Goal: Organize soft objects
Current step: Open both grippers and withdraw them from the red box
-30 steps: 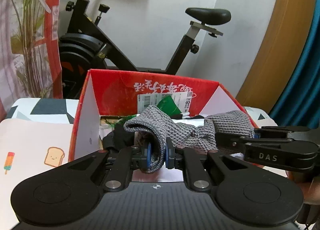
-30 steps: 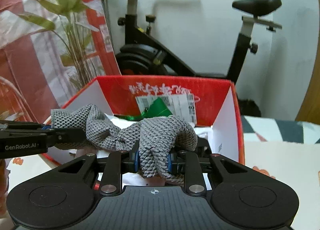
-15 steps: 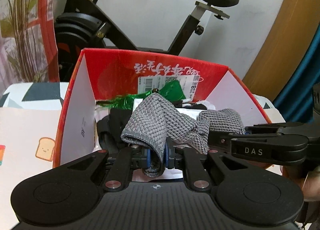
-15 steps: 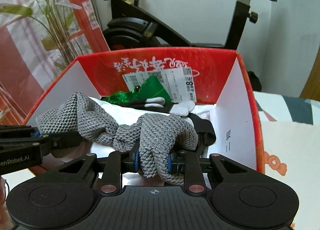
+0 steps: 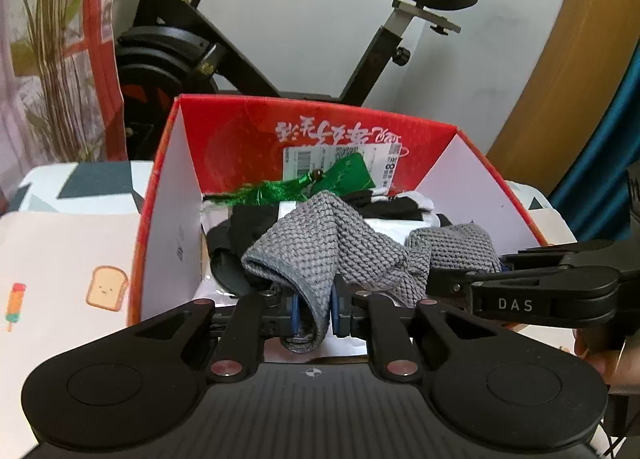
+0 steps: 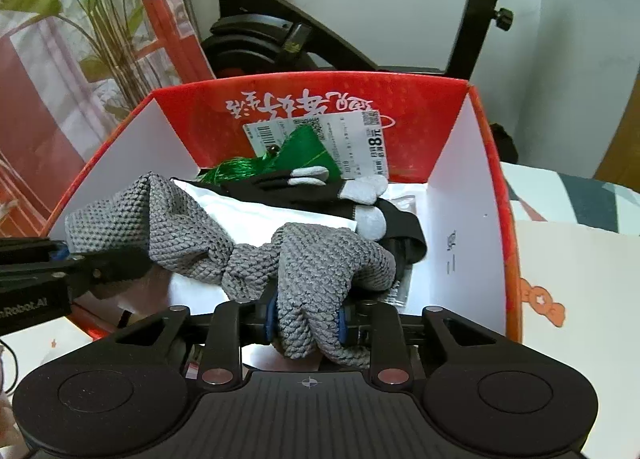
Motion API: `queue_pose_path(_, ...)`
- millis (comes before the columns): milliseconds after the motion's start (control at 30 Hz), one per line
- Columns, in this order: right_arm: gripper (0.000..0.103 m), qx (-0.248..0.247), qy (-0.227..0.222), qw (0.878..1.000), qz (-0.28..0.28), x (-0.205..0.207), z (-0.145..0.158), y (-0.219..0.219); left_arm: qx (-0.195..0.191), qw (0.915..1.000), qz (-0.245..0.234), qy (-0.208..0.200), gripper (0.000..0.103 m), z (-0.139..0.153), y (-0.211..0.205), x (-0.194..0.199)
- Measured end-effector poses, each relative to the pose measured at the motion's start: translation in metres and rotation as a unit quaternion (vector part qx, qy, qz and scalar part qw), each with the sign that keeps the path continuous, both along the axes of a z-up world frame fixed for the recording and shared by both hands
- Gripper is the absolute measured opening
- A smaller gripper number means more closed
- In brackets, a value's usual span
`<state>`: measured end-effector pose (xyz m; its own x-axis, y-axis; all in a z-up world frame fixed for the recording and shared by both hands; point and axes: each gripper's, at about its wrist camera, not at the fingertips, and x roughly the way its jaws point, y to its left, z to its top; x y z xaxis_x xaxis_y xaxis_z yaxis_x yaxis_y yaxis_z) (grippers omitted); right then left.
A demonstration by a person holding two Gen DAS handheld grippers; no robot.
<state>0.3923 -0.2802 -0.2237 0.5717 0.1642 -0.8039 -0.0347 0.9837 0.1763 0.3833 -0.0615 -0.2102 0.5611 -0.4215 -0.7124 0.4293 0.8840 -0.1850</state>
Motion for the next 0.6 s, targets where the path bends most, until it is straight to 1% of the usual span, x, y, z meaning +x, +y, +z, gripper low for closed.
queue_pose_path(33,0.031,-0.010,0.000,1.000,-0.002,-0.001,0.001,0.001,0.002,1.0000,0.000,-0.005,0.021,0.003,0.000,-0.002)
queue_pose_path(100,0.037,-0.034,-0.002,0.999,-0.008,-0.005,0.006,0.002,0.007,0.9998,0.000,-0.016,0.037,0.008,0.000,-0.005)
queue_pose_path(133,0.038,-0.041,-0.004,0.999,-0.013,-0.008,0.009,0.001,0.010,0.9997,0.002,-0.022,0.041,0.012,0.001,-0.008)
queue_pose_path(200,0.046,-0.040,-0.011,0.999,-0.020,-0.013,0.016,-0.001,0.012,0.9994,0.005,-0.032,0.058,0.019,0.003,-0.012)
queue_pose_path(233,0.049,-0.037,-0.018,0.999,-0.022,-0.016,0.021,-0.002,0.011,0.9992,0.007,-0.038,0.062,0.023,0.005,-0.015)
queue_pose_path(300,0.065,-0.038,-0.034,0.998,-0.027,-0.024,0.034,-0.004,0.013,0.9984,0.012,-0.053,0.075,0.032,0.008,-0.021)
queue_pose_path(333,0.067,-0.039,-0.043,0.998,-0.029,-0.028,0.041,-0.004,0.013,0.9979,0.014,-0.061,0.078,0.037,0.009,-0.024)
queue_pose_path(400,0.079,-0.043,-0.062,0.997,-0.034,-0.035,0.056,-0.005,0.016,0.9965,0.021,-0.080,0.093,0.048,0.012,-0.032)
queue_pose_path(433,0.082,-0.044,-0.071,0.996,-0.036,-0.039,0.063,-0.005,0.017,0.9957,0.026,-0.087,0.095,0.053,0.014,-0.036)
queue_pose_path(500,0.094,-0.051,-0.089,0.994,-0.042,-0.048,0.078,-0.004,0.019,0.9934,0.042,-0.105,0.096,0.064,0.018,-0.045)
queue_pose_path(567,0.103,-0.057,-0.112,0.991,-0.045,-0.059,0.095,-0.001,0.025,0.9911,0.055,-0.118,0.101,0.077,0.021,-0.054)
queue_pose_path(600,0.103,-0.060,-0.121,0.990,-0.045,-0.064,0.103,0.001,0.027,0.9898,0.060,-0.126,0.103,0.083,0.022,-0.059)
